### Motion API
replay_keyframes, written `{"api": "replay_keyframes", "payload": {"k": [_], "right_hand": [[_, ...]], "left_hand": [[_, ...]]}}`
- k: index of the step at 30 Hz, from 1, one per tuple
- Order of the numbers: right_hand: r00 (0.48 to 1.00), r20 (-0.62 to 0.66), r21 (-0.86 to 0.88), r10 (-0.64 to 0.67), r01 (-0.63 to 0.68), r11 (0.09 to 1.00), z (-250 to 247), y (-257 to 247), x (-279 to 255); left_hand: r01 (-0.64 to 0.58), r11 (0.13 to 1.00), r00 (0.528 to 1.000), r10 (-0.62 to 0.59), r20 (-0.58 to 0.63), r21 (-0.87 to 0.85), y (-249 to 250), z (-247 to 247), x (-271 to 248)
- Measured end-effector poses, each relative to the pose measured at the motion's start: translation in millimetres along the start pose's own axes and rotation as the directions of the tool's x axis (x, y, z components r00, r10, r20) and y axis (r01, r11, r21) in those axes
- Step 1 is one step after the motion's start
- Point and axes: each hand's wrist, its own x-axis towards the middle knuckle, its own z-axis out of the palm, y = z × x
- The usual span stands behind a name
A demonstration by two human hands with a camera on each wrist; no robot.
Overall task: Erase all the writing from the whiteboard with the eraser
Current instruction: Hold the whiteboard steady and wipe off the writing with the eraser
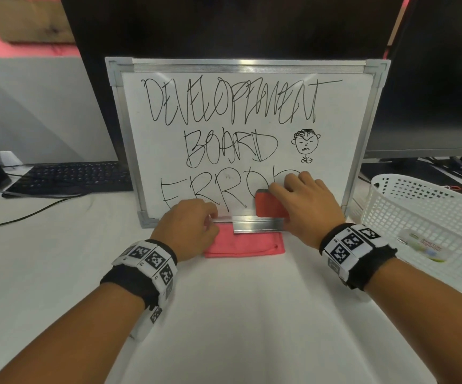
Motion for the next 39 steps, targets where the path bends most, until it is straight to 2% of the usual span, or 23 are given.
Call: {"api": "replay_keyframes", "payload": {"k": [3,5,9,15,18,21,28,33,39], "right_hand": [[1.000,-0.006,-0.007,0.015,-0.015,1.000,0,6,-5],[1.000,-0.019,-0.010,0.015,-0.015,1.000,-1,5,-5],[0.999,-0.034,-0.004,-0.030,0.030,1.000,1,-12,5],[0.998,-0.025,0.020,-0.056,0.057,0.998,4,-18,10],[0.998,-0.038,0.031,-0.053,0.055,0.998,5,-15,8],[0.996,-0.058,0.042,-0.064,0.067,0.997,4,-23,12],[0.994,-0.065,0.103,-0.085,0.091,0.990,7,-41,22],[0.997,-0.053,0.088,-0.064,0.068,0.994,6,-29,16],[0.994,-0.055,0.123,-0.099,0.105,0.987,10,-56,30]], "left_hand": [[0.006,1.000,0.995,-0.006,-0.098,0.006,-10,-4,-3],[0.019,1.000,0.978,-0.020,-0.209,-0.008,-16,-5,-5],[0.041,0.999,0.892,-0.034,-0.452,0.006,-20,-10,-6],[0.169,0.985,0.800,-0.117,-0.588,0.034,-26,-19,-9],[0.221,0.975,0.801,-0.170,-0.574,0.020,-32,-20,-10],[0.241,0.970,0.825,-0.224,-0.518,-0.037,-35,-20,-9],[0.218,0.929,0.829,-0.338,-0.446,-0.299,-49,-22,-8],[0.334,0.876,0.804,-0.457,-0.380,-0.347,-68,-25,-7],[0.485,0.758,0.752,-0.616,-0.234,-0.436,-79,-16,-18]]}}
